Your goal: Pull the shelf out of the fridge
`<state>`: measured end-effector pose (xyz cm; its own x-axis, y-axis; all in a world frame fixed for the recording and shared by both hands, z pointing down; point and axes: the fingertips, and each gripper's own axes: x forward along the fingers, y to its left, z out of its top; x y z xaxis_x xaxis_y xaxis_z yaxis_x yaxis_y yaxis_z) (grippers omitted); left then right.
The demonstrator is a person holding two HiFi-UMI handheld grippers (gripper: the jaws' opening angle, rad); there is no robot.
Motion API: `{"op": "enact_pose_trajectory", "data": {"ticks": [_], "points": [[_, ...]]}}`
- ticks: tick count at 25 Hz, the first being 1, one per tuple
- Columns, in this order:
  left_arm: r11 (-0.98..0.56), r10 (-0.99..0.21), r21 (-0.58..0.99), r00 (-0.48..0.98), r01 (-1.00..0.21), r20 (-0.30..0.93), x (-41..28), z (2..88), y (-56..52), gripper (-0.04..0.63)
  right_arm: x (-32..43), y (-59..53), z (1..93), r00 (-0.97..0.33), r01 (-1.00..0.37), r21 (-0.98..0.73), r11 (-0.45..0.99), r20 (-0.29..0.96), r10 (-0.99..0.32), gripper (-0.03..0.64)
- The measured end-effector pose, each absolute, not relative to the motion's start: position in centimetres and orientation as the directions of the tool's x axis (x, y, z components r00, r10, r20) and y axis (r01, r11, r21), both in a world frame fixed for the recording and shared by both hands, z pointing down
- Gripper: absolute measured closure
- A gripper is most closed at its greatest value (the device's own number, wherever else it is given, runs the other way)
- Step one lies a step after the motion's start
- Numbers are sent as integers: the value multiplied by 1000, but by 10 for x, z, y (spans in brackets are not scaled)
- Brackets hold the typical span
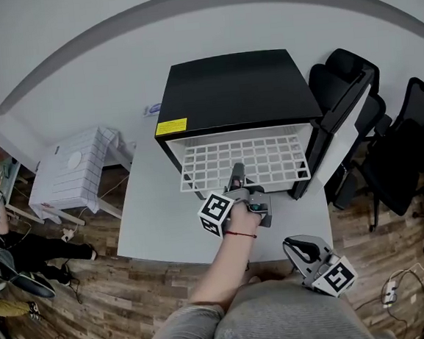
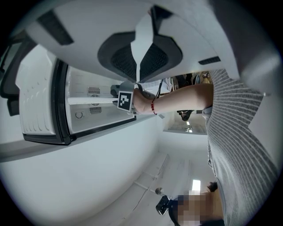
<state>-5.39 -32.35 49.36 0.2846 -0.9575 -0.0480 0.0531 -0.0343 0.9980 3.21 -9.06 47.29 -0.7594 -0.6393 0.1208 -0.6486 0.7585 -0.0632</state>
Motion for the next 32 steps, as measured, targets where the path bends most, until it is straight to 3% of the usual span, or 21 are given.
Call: {"op": "enact_pose_trajectory", "data": {"ticks": [32], "points": [[-4, -955, 996, 294, 86, -29, -59, 509, -256, 563, 23, -71, 473, -782, -620, -52, 783, 120, -612, 603]]}}
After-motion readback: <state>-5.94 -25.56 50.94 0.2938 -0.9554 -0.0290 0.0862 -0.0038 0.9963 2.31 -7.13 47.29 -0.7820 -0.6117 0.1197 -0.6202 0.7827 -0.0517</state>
